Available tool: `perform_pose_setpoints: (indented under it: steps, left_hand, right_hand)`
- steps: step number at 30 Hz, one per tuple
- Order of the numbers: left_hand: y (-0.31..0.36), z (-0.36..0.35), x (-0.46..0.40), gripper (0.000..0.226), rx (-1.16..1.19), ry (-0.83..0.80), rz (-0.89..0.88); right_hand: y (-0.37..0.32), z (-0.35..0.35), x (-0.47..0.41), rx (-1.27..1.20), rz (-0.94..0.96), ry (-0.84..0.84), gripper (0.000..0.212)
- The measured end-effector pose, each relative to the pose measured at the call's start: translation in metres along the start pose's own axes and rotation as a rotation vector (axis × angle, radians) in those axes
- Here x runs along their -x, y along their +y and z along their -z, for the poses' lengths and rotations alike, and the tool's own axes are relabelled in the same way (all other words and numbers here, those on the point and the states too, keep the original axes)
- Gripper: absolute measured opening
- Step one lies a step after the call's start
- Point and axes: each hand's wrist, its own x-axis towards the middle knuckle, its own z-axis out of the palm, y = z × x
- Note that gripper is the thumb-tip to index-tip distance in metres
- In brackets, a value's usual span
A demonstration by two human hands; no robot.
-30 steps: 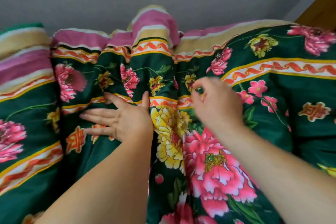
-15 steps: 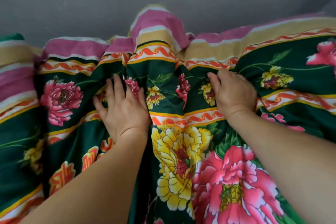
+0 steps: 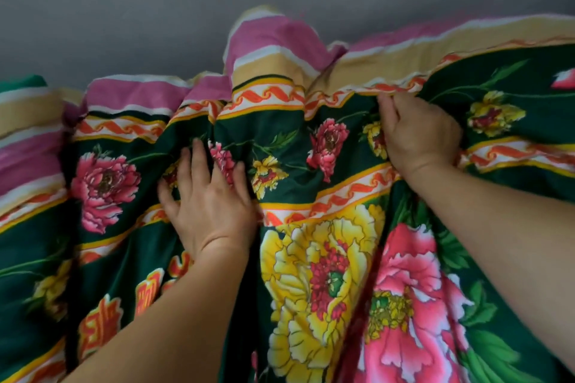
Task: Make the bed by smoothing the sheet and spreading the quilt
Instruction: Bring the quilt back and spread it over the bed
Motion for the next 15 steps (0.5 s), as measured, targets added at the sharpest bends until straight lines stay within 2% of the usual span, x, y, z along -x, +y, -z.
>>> perform_pose_setpoints:
  steps: [6,10,15]
  left_hand:
    - [0.002,0.003,0.001,0.064,-0.019,-0.021,0.022]
    - [-0.005,0.013,-0.018,0.064,-0.084,-0.148,-0.016]
    - [-0.017,0.015,-0.037,0.081,-0.167,-0.243,-0.046]
  right_hand:
    - [0.004,-0.009,-0.005,-0.043,0.054,0.011,0.044]
    - [0.011,-0.01,-0.009,-0.071,0.065,0.05,0.046]
    - [0.014,-0.015,-0.003,-0.085,0.083,0.096,0.051]
